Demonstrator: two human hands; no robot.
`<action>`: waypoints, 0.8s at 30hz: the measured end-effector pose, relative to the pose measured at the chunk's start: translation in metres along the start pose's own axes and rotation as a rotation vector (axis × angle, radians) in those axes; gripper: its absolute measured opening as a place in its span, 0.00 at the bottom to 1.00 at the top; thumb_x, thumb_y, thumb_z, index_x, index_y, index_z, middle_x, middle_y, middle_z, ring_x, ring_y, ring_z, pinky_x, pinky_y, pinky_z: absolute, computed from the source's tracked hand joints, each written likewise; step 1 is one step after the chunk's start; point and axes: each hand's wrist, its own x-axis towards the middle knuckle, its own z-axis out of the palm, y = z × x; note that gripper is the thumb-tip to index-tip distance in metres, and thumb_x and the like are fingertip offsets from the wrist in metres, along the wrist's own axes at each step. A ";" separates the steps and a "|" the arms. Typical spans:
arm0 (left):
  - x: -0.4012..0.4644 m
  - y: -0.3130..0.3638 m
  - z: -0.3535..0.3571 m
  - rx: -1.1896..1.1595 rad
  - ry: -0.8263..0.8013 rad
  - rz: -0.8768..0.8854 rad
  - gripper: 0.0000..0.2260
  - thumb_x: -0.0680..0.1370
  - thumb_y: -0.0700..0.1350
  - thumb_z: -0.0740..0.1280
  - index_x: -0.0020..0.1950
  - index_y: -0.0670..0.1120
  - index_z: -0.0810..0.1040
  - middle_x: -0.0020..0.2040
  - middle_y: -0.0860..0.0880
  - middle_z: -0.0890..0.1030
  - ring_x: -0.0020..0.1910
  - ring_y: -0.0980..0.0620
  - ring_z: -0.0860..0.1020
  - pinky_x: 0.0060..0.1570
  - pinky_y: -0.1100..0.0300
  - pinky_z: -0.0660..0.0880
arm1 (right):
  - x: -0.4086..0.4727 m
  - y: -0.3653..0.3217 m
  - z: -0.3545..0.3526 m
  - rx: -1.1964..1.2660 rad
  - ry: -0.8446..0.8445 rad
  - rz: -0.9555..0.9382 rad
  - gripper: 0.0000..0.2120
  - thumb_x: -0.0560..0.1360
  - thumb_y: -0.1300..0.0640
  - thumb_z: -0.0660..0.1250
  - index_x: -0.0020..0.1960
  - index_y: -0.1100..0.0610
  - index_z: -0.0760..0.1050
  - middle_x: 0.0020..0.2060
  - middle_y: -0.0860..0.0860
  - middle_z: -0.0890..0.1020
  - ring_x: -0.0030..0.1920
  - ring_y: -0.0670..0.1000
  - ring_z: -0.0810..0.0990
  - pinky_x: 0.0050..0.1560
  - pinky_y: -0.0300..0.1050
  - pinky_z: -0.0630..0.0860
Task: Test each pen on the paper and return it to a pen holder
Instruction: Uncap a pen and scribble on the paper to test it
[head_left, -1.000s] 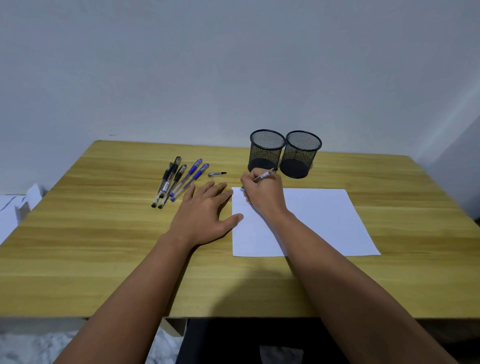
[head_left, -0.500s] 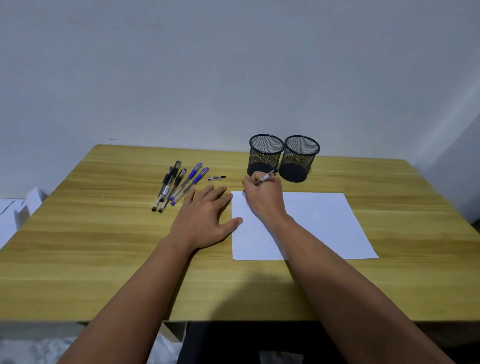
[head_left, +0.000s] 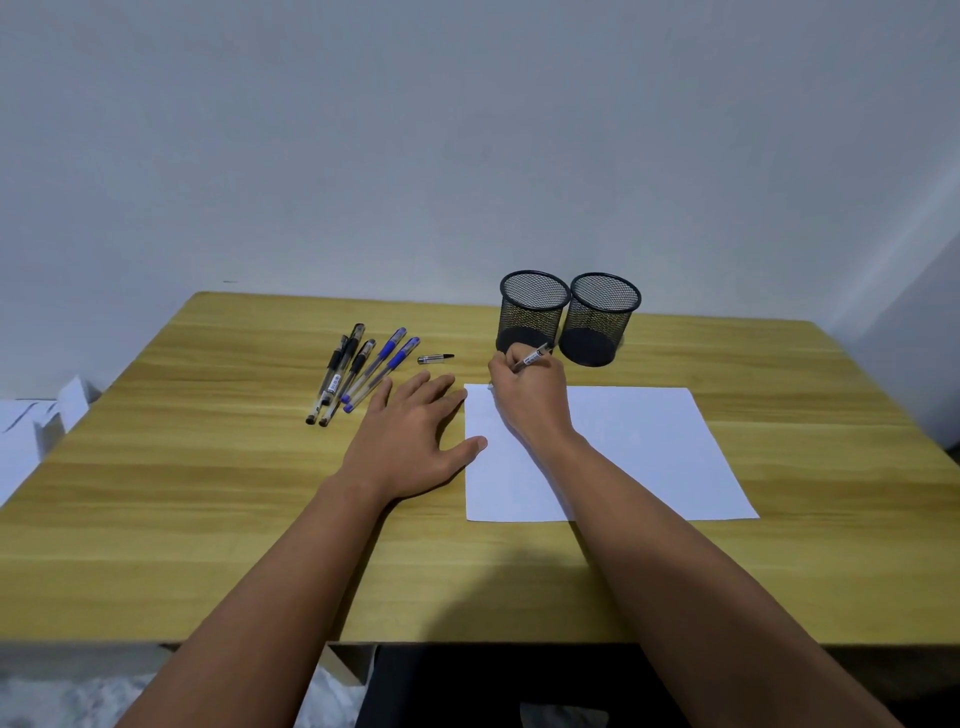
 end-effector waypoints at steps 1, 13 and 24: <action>0.000 0.000 0.000 -0.002 0.004 0.001 0.36 0.75 0.73 0.54 0.79 0.56 0.66 0.81 0.55 0.63 0.82 0.52 0.55 0.79 0.40 0.48 | 0.000 0.000 0.000 0.009 0.000 0.009 0.22 0.80 0.60 0.66 0.32 0.53 0.58 0.28 0.50 0.63 0.33 0.53 0.62 0.34 0.50 0.63; -0.001 0.001 0.000 0.002 0.001 -0.001 0.36 0.76 0.73 0.55 0.79 0.56 0.67 0.81 0.55 0.63 0.82 0.52 0.55 0.79 0.40 0.48 | 0.007 -0.011 -0.007 0.348 -0.046 0.302 0.17 0.81 0.62 0.66 0.35 0.57 0.69 0.29 0.59 0.74 0.25 0.50 0.74 0.28 0.43 0.68; -0.004 0.005 -0.005 -0.076 0.028 -0.004 0.36 0.76 0.71 0.59 0.79 0.54 0.66 0.79 0.54 0.66 0.80 0.52 0.59 0.78 0.42 0.54 | 0.016 -0.065 -0.032 0.363 -0.117 0.199 0.19 0.82 0.52 0.73 0.36 0.53 0.71 0.25 0.50 0.75 0.25 0.47 0.73 0.27 0.39 0.69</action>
